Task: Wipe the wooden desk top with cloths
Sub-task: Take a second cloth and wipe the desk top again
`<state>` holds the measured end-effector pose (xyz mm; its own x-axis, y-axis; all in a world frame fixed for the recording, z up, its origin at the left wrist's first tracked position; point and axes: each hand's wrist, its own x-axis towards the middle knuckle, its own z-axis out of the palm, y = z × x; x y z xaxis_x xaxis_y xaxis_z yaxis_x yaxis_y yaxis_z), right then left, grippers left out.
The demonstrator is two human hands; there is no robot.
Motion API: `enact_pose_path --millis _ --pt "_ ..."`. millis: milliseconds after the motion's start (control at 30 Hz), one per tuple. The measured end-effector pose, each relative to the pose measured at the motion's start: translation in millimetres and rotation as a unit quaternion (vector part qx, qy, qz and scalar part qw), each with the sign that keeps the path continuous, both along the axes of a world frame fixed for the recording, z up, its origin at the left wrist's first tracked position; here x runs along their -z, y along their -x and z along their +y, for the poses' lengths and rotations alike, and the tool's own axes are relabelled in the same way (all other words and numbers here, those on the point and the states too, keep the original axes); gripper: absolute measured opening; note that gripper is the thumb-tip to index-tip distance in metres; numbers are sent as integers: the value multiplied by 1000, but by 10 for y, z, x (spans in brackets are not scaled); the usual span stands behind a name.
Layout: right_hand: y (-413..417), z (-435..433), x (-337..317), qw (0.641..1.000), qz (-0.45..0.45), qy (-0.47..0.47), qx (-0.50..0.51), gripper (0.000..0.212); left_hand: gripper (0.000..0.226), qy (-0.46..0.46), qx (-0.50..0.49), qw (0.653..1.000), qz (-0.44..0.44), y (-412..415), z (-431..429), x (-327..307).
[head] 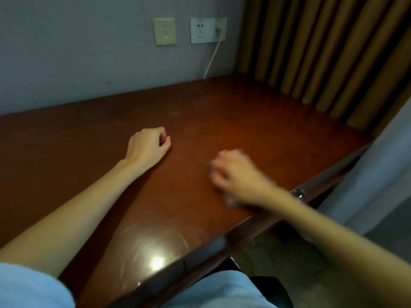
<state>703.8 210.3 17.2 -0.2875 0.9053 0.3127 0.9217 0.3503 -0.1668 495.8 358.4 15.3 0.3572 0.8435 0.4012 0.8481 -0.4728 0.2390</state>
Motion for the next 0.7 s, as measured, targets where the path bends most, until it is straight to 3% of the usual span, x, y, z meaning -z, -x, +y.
enact_pose_path --millis 100,200,267,367,467,567,633,700 --pt "-1137 359 -38 968 -28 4 250 47 22 2 -24 1000 3 278 -162 -26" --pt "-1476 580 -69 936 -19 37 351 35 22 -6 -43 999 4 511 -365 -48" --pt "-1046 694 -114 950 -122 47 283 29 22 -14 -60 998 3 662 -485 -42" --pt "134 625 -74 974 -221 -51 25 35 24 -18 -90 996 11 895 -624 -6" --pt "1364 -28 10 980 -81 -19 -181 27 24 -14 -124 992 20 1106 -699 16" --pt "1753 -497 -37 950 -19 35 -309 15 25 -12 -143 990 12 1249 -728 19" --pt "1521 -425 -48 941 -18 40 -336 9 24 -14 -143 990 1 1285 -739 26" --pt "1095 -122 -46 964 -9 24 -265 8 24 -19 -136 990 -11 1292 -741 37"
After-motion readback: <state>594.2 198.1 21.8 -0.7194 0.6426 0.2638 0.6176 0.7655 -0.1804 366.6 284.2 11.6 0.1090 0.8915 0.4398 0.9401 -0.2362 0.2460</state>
